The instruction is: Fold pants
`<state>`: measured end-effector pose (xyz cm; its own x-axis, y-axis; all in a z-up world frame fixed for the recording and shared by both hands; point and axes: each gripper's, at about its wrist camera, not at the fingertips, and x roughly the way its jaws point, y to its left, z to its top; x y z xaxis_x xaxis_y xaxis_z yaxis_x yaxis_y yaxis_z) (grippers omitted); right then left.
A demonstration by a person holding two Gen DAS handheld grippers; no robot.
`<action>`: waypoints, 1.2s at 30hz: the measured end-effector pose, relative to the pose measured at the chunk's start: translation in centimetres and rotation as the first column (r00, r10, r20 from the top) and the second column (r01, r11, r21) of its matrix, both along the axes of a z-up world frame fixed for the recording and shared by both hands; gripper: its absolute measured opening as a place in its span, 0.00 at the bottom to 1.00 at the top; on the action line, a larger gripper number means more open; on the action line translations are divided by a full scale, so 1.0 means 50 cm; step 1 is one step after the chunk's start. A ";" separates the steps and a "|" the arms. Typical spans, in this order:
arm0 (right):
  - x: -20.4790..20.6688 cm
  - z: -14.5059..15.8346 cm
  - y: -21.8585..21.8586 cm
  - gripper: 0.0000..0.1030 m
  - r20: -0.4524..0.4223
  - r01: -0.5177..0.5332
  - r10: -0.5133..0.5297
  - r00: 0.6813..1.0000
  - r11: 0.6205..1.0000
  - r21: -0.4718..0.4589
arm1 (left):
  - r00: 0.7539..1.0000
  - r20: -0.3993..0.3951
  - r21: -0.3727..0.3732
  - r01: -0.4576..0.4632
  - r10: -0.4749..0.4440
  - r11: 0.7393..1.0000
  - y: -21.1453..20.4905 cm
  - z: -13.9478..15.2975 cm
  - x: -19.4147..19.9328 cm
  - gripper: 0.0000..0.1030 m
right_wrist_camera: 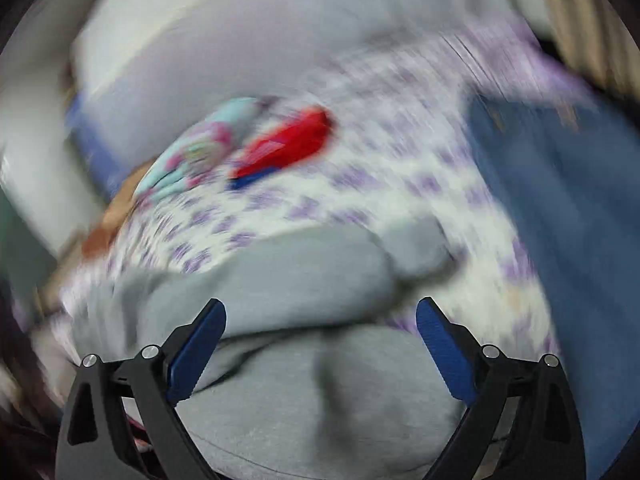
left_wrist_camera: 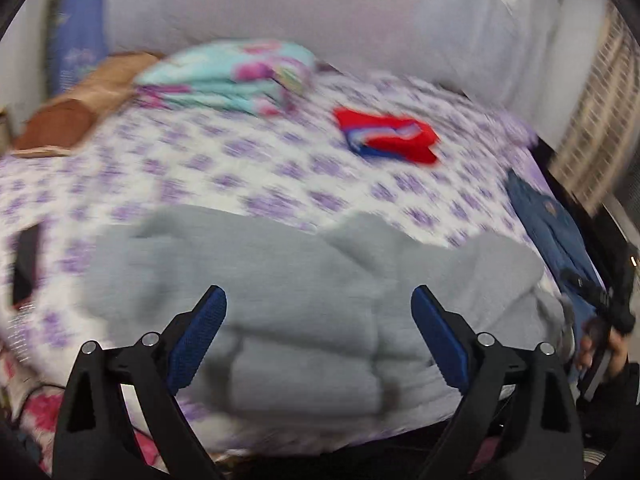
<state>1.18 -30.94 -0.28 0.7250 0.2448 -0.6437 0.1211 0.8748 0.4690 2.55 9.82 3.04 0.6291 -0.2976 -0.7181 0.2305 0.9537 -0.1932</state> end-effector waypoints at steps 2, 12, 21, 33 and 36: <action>0.032 -0.042 -0.039 0.94 -0.043 0.043 -0.038 0.998 0.988 0.145 | 0.996 -0.085 0.003 0.017 -0.017 1.000 -0.031 -0.055 0.045 0.88; -0.046 0.100 -0.006 0.06 0.238 0.001 -0.010 0.971 0.999 0.038 | 0.989 -0.150 -0.027 0.005 -0.009 1.000 -0.014 -0.126 0.043 0.88; -0.165 -0.080 -0.018 0.08 -0.023 0.096 -0.097 0.995 0.994 -0.055 | 0.985 -0.152 0.059 0.098 -0.088 0.993 -0.029 -0.142 0.011 0.88; -0.232 0.038 -0.052 0.75 0.200 0.391 -0.351 0.915 0.895 -0.215 | 0.986 -0.134 0.199 0.121 -0.096 0.972 -0.027 -0.157 -0.062 0.88; -0.178 0.123 -0.001 0.75 0.272 0.256 -0.187 0.944 0.935 -0.246 | 0.983 -0.118 0.196 0.165 -0.143 0.967 -0.042 -0.118 -0.083 0.88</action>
